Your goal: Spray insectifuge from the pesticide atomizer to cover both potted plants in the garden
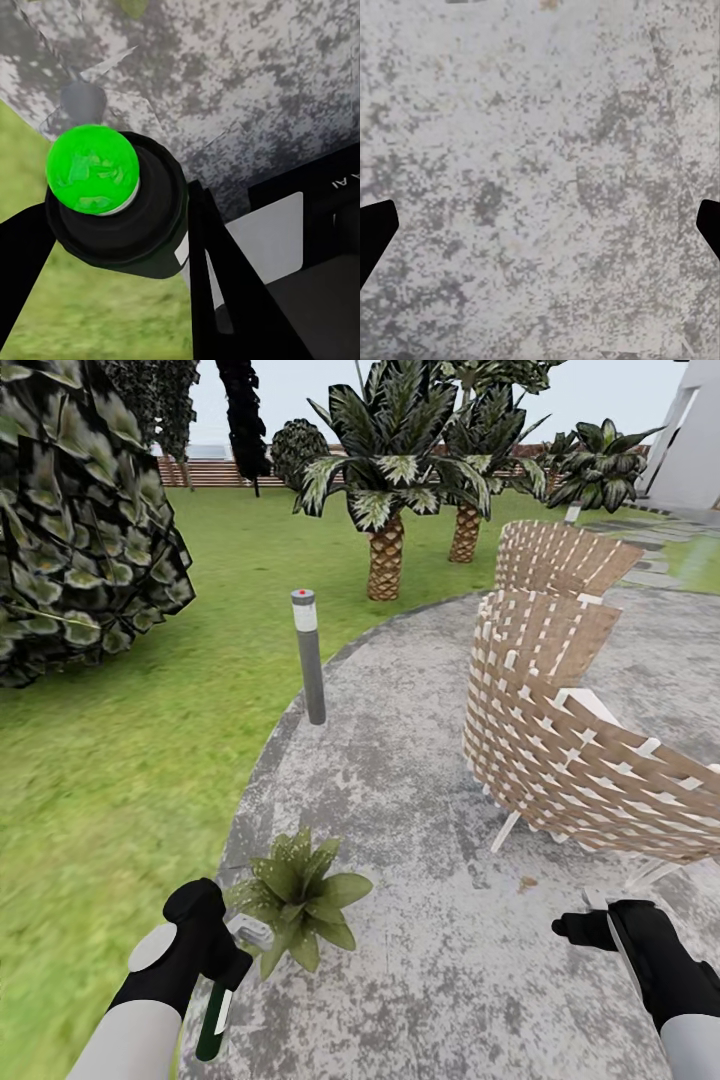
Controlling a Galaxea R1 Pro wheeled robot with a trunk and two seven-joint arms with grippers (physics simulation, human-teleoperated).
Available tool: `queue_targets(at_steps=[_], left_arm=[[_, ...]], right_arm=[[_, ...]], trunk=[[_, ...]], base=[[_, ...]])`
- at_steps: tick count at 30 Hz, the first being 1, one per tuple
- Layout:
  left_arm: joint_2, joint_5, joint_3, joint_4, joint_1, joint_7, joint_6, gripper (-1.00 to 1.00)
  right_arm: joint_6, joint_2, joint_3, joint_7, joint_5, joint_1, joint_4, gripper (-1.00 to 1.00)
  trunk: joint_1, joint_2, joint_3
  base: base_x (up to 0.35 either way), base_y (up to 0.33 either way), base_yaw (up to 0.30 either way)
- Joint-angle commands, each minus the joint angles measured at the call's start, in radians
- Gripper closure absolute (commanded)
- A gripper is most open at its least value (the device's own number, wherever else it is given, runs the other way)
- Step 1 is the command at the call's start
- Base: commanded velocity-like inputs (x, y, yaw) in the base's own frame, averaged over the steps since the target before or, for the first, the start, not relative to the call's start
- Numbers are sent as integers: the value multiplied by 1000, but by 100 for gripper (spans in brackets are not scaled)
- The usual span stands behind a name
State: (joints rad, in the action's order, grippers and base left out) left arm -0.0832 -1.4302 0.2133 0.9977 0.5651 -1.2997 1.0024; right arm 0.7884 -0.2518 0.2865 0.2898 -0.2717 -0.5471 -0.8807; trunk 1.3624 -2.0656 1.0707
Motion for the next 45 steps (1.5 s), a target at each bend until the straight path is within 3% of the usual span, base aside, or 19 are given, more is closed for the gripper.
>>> queue_targets(at_steps=[1,23,35,45], left_arm=[[-1,-9,3,1,1,-10,8,100],[-1,-6,3,-1,1,-12,10,100],[-1,-6,1,-1,1,-12,10,100],[-1,-4,3,-1,0,-13,10,100]], right_arm=[[3,0,2,9,-11,-1,-1,-100],[3,0,2,8,-13,-1,6,-100],[3,0,2,8,-15,-1,8,-100],[3,0,0,8,-17,-1,48,-100]], trunk=[[0,0,1],[0,0,1],[0,0,1],[0,0,1]], base=[[0,0,-36],[1,-1,30],[195,-190,87],[12,-13,0]])
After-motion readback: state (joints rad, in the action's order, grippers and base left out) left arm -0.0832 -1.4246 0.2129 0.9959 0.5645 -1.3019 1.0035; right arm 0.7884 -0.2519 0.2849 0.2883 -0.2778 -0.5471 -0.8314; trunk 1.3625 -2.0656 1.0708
